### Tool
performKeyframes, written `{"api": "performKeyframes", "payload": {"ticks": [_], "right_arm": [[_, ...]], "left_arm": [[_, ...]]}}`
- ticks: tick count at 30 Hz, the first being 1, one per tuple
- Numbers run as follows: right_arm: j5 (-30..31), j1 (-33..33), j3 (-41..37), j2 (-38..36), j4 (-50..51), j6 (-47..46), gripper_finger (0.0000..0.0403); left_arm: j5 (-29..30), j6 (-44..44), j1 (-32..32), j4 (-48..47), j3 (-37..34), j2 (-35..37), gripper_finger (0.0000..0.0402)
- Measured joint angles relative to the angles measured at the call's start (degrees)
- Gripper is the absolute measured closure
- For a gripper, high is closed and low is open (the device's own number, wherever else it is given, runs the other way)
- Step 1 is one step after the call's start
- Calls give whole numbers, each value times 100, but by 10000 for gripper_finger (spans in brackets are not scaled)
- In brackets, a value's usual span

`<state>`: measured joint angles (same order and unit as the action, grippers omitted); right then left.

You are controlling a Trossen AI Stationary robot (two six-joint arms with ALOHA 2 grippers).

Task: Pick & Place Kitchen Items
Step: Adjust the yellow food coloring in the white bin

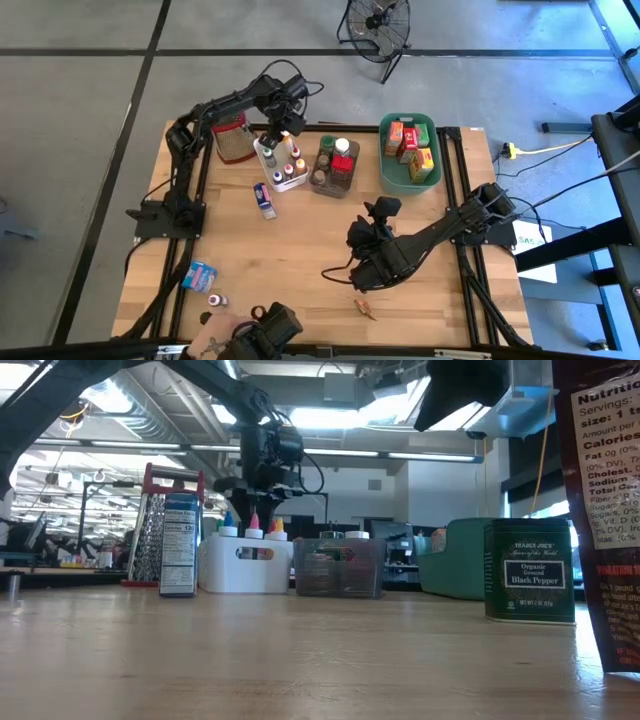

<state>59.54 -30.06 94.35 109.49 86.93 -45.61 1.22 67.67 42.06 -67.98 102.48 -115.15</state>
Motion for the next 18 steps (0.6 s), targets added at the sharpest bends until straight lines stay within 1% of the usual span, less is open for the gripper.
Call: {"api": "performKeyframes", "payload": {"ticks": [9,18], "right_arm": [[-1,0,0,-2,0,20,190],[-1,0,0,-2,0,20,190]], "left_arm": [[-92,-215,0,55,0,0,185],[-136,-346,4,50,0,0,151]]}}
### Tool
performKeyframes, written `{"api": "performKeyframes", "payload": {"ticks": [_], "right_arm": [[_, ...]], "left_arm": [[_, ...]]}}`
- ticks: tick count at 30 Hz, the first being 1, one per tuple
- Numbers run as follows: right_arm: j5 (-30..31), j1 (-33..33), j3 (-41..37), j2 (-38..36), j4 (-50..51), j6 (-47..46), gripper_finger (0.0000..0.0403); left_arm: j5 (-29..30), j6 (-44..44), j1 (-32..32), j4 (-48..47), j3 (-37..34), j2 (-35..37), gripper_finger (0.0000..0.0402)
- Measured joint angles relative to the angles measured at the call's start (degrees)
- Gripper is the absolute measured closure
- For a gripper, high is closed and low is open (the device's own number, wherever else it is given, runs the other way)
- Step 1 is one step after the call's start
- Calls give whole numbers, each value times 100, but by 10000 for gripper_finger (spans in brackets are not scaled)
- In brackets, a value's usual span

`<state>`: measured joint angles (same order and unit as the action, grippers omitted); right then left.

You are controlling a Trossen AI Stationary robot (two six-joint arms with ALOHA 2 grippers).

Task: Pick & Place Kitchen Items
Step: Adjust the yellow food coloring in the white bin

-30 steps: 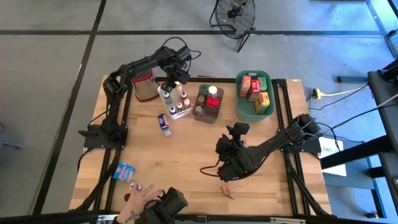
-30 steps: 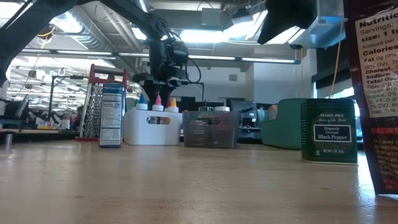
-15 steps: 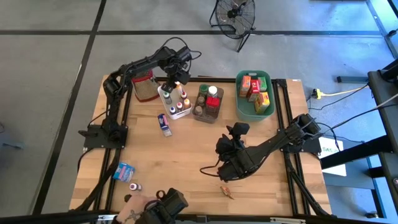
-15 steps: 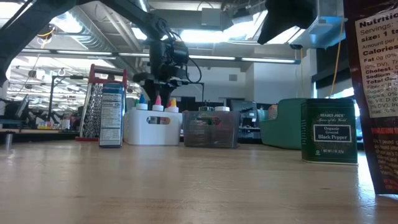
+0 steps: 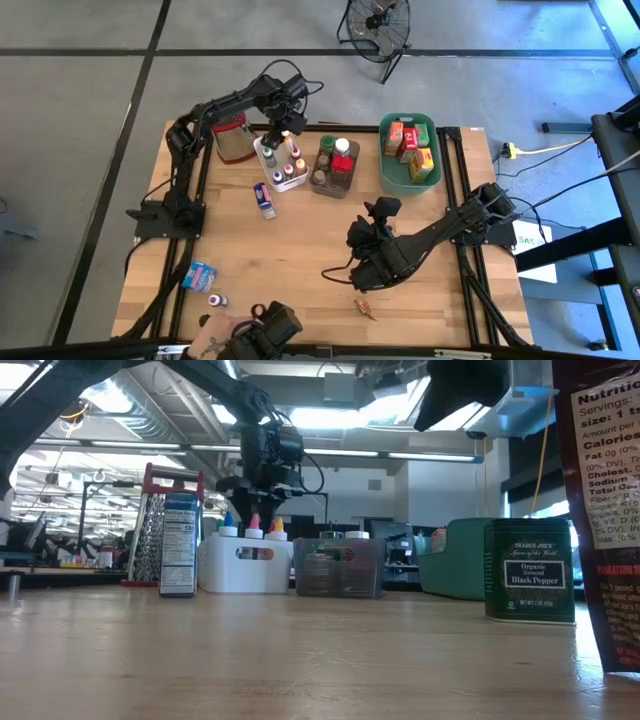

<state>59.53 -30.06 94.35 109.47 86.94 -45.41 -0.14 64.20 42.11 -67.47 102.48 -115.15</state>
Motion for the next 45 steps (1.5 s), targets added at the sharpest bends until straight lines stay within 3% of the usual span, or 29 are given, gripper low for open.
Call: {"api": "performKeyframes", "payload": {"ticks": [8,16,38,45], "right_arm": [[-7,0,0,0,2,0,190],[-20,0,-133,-4,-39,2,190],[-15,2,-136,-4,-40,-4,190],[-13,2,-136,-4,-39,-11,190]], "left_arm": [[-153,-185,0,-2,0,0,113],[-103,-579,17,-8,0,0,113],[-67,1006,-120,-60,0,0,117],[213,1313,-111,-72,0,-1,117]]}}
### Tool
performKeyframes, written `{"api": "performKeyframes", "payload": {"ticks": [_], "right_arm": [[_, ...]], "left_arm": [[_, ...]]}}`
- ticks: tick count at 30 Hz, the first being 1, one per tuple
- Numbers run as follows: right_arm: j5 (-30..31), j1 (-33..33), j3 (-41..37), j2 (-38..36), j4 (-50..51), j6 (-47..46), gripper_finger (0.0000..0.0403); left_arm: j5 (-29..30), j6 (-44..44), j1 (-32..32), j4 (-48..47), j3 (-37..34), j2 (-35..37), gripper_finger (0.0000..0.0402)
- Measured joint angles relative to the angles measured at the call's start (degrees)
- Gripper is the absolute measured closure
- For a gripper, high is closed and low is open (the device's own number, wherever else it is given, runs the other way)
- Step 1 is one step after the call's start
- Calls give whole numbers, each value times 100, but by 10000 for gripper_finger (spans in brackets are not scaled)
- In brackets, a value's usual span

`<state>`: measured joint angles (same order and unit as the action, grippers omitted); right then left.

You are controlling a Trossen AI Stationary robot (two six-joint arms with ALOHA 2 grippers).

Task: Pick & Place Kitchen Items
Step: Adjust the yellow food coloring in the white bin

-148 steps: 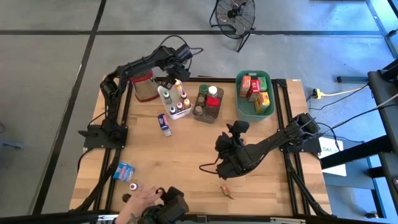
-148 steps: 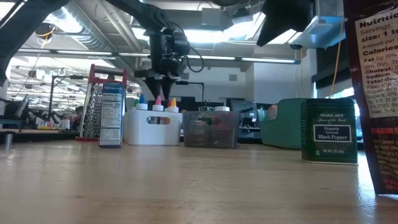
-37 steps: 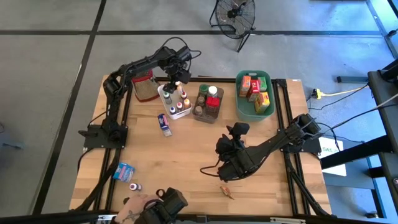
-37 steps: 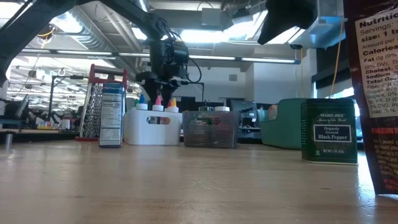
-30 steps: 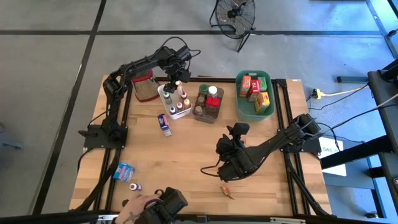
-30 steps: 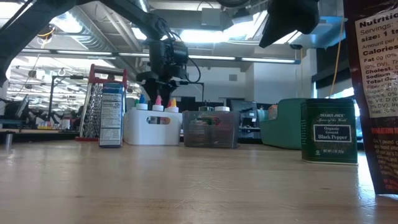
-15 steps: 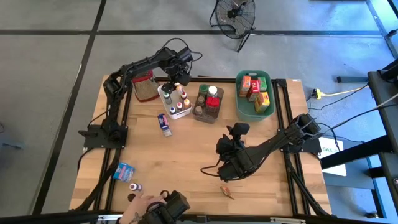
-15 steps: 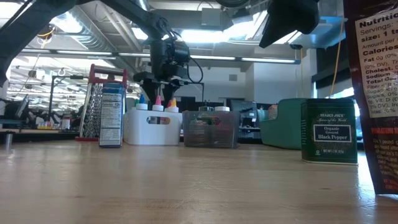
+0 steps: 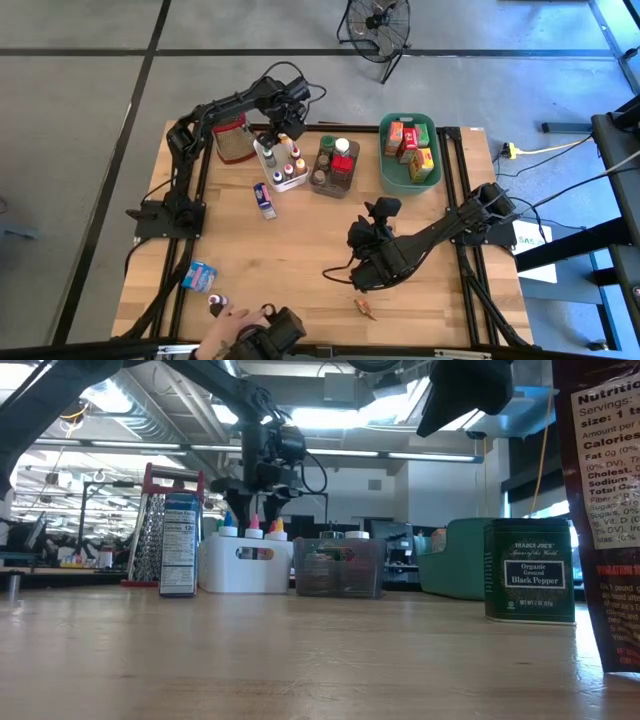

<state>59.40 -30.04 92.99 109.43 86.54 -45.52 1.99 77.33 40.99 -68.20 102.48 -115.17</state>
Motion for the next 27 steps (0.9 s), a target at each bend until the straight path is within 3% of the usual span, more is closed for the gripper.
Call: {"api": "performKeyframes", "payload": {"ticks": [27], "right_arm": [[17,0,-138,0,-19,-11,190]], "left_arm": [[462,205,0,209,2,-485,117]]}}
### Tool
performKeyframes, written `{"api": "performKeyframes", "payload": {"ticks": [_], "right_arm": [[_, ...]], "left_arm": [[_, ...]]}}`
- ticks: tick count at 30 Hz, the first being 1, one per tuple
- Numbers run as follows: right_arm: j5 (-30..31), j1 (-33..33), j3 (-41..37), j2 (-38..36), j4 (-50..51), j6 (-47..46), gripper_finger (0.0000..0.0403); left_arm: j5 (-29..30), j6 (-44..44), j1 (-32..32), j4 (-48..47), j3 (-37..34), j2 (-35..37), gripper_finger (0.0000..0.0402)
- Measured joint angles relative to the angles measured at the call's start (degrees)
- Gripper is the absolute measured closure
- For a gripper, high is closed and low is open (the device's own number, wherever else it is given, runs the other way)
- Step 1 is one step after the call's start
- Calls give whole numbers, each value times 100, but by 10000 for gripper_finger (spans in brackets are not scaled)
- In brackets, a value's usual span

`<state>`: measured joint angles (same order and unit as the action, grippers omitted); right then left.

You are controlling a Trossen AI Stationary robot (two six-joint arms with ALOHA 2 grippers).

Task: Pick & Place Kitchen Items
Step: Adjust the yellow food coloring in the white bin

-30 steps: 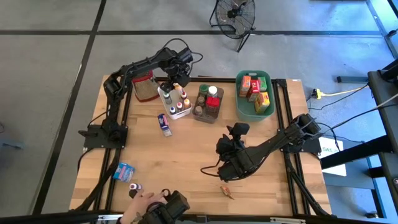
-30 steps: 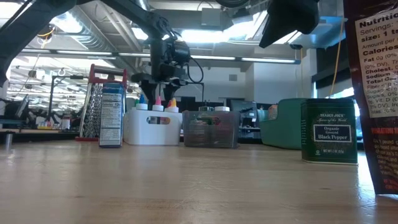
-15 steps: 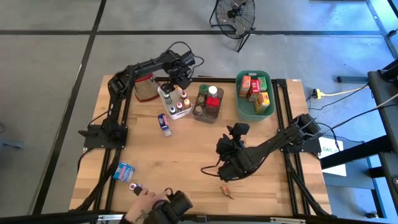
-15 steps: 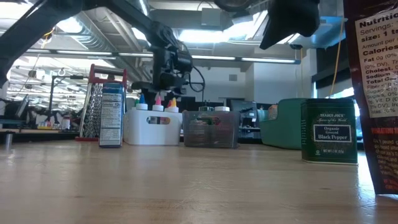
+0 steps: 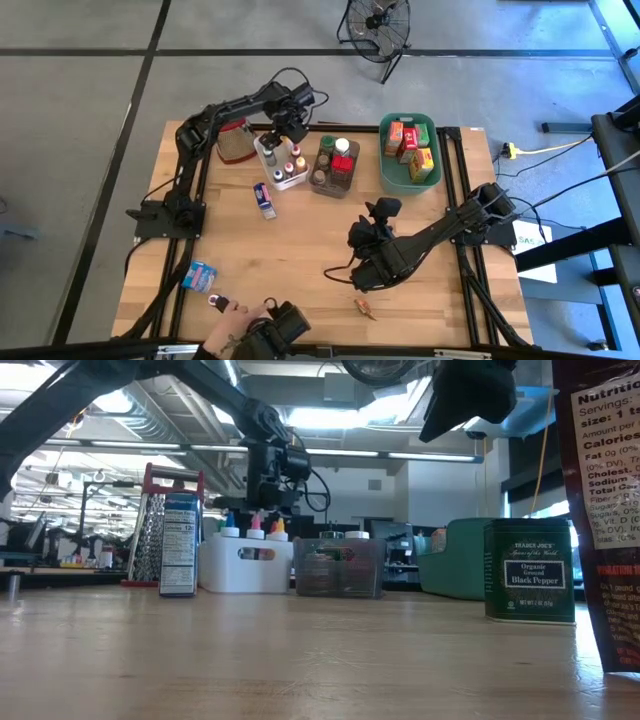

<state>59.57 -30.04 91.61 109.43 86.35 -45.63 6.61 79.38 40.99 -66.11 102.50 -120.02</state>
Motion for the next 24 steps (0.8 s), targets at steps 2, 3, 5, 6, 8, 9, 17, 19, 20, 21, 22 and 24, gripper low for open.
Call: {"api": "performKeyframes", "payload": {"ticks": [2,3,5,6,8,9,17,19,20,21,22,24], "right_arm": [[-1,0,0,0,1,0,190],[-2,0,0,0,1,0,190],[-2,0,0,0,18,0,190],[-2,0,0,0,25,0,190],[-2,0,0,0,41,0,190],[-2,0,0,0,45,0,190],[-4,-1,0,0,133,-25,190],[-5,0,0,0,157,-33,190],[-4,0,-5,0,152,-39,190],[-4,0,-32,0,139,-42,190],[-9,0,-54,0,127,-42,190],[-24,1,-61,4,113,-42,189]], "left_arm": [[6,-7,13,29,3,-29,117],[11,-40,13,27,7,-32,117],[4,-114,13,-2,4,-36,117],[-2,-147,13,-4,4,-41,117],[1,-197,8,-18,4,-48,117],[19,-224,-4,-30,4,-49,117],[206,-233,9,-121,1,-49,117],[203,-233,18,-115,-2,-49,117],[187,-233,28,-103,-2,-49,117],[144,-233,37,-96,-2,-49,117],[106,-231,41,-98,-2,-49,117],[81,-250,50,-91,-2,-49,117]]}}
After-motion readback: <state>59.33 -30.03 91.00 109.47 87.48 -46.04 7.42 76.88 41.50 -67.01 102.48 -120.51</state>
